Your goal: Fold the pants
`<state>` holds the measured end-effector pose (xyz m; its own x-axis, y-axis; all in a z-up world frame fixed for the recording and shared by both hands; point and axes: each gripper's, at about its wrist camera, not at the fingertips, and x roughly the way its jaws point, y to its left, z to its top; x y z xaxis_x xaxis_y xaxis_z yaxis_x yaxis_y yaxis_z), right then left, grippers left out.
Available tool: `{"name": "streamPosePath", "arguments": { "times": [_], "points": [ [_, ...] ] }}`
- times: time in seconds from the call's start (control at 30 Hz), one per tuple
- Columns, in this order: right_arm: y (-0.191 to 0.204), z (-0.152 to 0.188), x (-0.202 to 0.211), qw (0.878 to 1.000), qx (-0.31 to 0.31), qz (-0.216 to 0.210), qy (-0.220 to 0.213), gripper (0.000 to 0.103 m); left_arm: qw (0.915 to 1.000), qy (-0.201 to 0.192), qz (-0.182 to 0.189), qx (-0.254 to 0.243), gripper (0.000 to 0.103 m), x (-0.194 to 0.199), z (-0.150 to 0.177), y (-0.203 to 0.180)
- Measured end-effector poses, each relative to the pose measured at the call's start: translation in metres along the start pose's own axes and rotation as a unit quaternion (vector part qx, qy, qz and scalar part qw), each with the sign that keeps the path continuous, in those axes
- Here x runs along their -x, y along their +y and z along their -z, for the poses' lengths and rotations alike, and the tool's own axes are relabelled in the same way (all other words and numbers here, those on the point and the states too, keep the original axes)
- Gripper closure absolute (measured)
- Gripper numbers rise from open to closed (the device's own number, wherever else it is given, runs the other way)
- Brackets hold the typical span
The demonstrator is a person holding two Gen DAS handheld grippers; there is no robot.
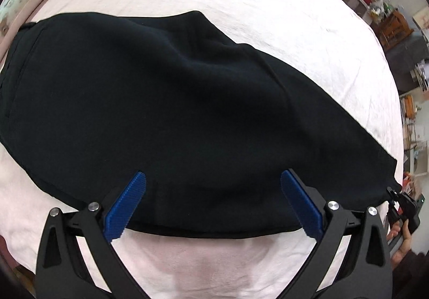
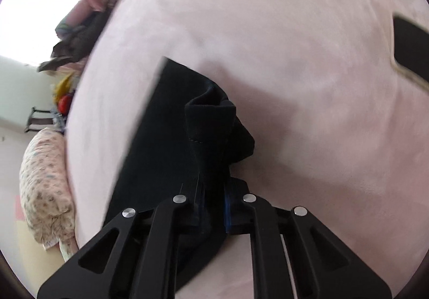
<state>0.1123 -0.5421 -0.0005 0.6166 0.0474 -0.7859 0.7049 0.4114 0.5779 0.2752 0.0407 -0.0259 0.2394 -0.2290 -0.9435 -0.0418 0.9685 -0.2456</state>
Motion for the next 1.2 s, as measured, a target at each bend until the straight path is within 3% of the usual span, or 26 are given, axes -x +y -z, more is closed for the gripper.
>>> {"name": "streamPosePath", "arguments": {
  "times": [0.13, 0.2, 0.33, 0.5, 0.57, 0.67, 0.77, 0.83, 0.97, 1.03, 1.07, 1.13, 1.2],
  "points": [
    [0.062, 0.002, 0.017, 0.994, 0.100, -0.051, 0.000, 0.093, 0.9999, -0.005, 0.001, 0.013, 0.002, 0.006, 0.002, 0.008],
    [0.110, 0.012, 0.023, 0.981, 0.176, -0.085, 0.009, 0.093, 0.9997, -0.008, 0.002, 0.024, 0.002, 0.008, 0.001, 0.012],
    [0.208, 0.061, 0.026, 0.933, 0.312, -0.170, 0.050, 0.093, 0.9987, -0.018, 0.001, 0.048, 0.002, 0.018, 0.005, 0.026],
    [0.286, 0.154, -0.003, 0.878, 0.391, -0.241, 0.135, 0.093, 0.9963, -0.027, -0.006, 0.081, 0.002, 0.033, 0.017, 0.049],
    [0.302, 0.204, -0.030, 0.857, 0.434, -0.217, 0.173, 0.093, 0.9950, -0.030, -0.008, 0.095, 0.002, 0.040, 0.024, 0.060],
    [0.302, 0.264, -0.073, 0.840, 0.465, -0.163, 0.227, 0.093, 0.9932, -0.033, -0.011, 0.111, 0.002, 0.049, 0.031, 0.075],
    [0.303, 0.293, -0.086, 0.836, 0.473, -0.139, 0.241, 0.093, 0.9915, -0.036, -0.011, 0.124, 0.002, 0.058, 0.037, 0.091],
    [0.311, 0.302, -0.081, 0.836, 0.479, -0.142, 0.227, 0.093, 0.9904, -0.040, -0.009, 0.132, 0.002, 0.063, 0.040, 0.100],
    [0.331, 0.309, -0.079, 0.852, 0.472, -0.140, 0.177, 0.093, 0.9878, -0.048, -0.005, 0.148, 0.002, 0.069, 0.040, 0.120],
    [0.341, 0.317, -0.087, 0.849, 0.492, -0.115, 0.157, 0.092, 0.9863, -0.048, 0.001, 0.158, 0.002, 0.070, 0.040, 0.129],
    [0.344, 0.327, -0.092, 0.838, 0.516, -0.094, 0.153, 0.090, 0.9856, -0.048, 0.005, 0.162, 0.002, 0.071, 0.038, 0.133],
    [0.346, 0.358, -0.108, 0.796, 0.576, -0.036, 0.181, 0.089, 0.9853, -0.052, 0.012, 0.162, 0.002, 0.075, 0.035, 0.139],
    [0.338, 0.377, -0.110, 0.765, 0.611, 0.000, 0.204, 0.089, 0.9856, -0.056, 0.016, 0.158, 0.002, 0.082, 0.036, 0.144]
  ]
}}
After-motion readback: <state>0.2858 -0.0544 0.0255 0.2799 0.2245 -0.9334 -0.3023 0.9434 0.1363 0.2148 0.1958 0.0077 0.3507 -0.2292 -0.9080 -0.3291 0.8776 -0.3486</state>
